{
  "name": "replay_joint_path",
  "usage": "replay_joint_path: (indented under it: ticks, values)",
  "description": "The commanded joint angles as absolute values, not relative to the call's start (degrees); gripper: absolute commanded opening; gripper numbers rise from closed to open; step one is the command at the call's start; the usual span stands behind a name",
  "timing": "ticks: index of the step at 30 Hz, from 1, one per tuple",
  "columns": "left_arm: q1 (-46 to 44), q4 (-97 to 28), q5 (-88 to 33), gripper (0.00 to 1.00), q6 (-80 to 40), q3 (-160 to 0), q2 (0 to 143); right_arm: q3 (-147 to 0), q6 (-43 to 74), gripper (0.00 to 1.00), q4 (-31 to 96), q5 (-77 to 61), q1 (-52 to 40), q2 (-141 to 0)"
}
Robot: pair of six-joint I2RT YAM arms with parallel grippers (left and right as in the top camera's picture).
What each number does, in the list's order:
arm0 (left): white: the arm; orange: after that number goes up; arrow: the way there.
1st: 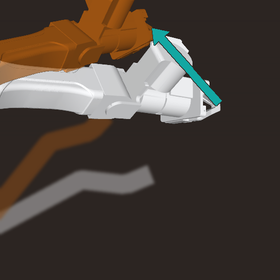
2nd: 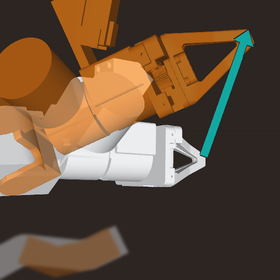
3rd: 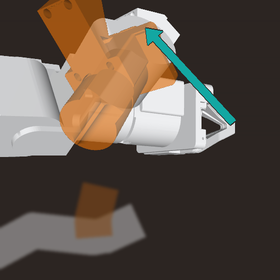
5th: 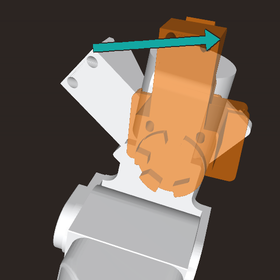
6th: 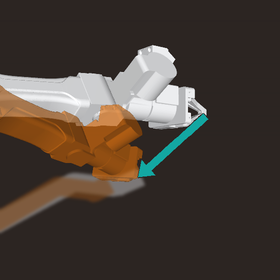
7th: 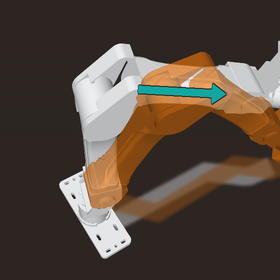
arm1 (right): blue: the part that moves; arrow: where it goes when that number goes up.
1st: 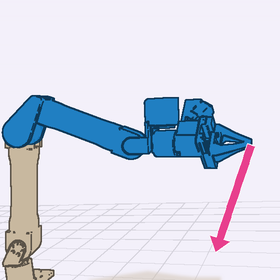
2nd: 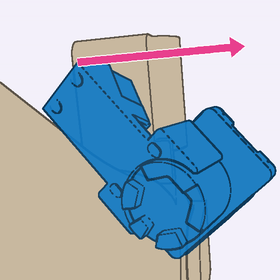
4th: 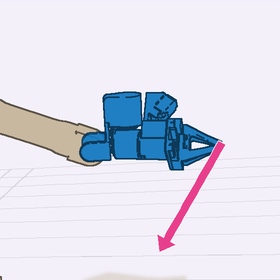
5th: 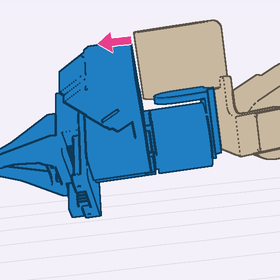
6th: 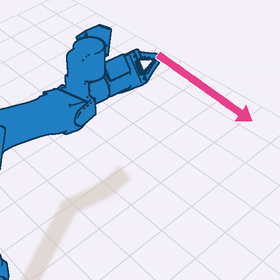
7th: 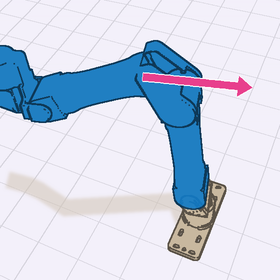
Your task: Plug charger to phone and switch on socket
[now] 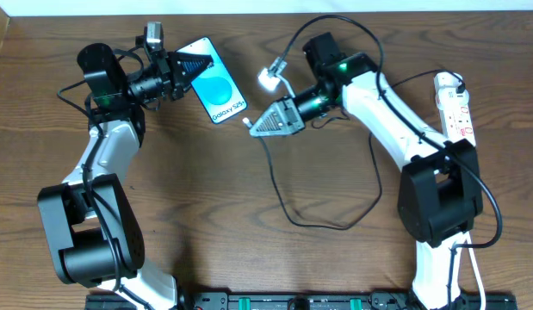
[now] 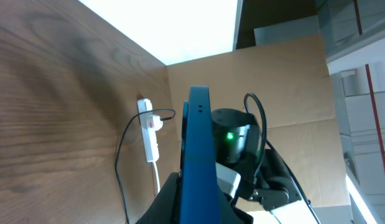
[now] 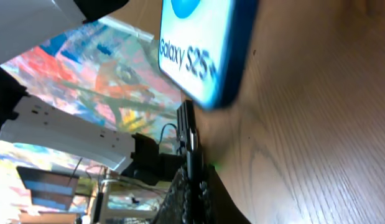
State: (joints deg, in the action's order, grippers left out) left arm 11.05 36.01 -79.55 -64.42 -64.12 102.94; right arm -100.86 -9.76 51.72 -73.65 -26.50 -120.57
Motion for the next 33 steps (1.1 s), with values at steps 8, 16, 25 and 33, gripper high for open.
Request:
replay_joint_path:
  ticks: [8,16,25,33]
  values:
    - [10.9,36.6,-83.1,0.07,-63.7,-64.2,101.2,-100.7,4.1,0.01,42.8,-72.3,-28.8,-121.1]
    - [10.9,37.0,-81.7,0.07,-63.6,-64.2,101.2,-100.7,6.4,0.01,40.9,-72.2,-28.8,-121.1]
    - [11.0,40.2,-76.6,0.07,-63.9,-64.2,101.2,-98.5,6.1,0.01,42.4,-72.2,-28.9,-121.1]
    - [11.0,40.4,-75.2,0.07,-64.4,-64.2,101.2,-97.7,4.9,0.01,38.1,-75.1,-28.8,-121.1]
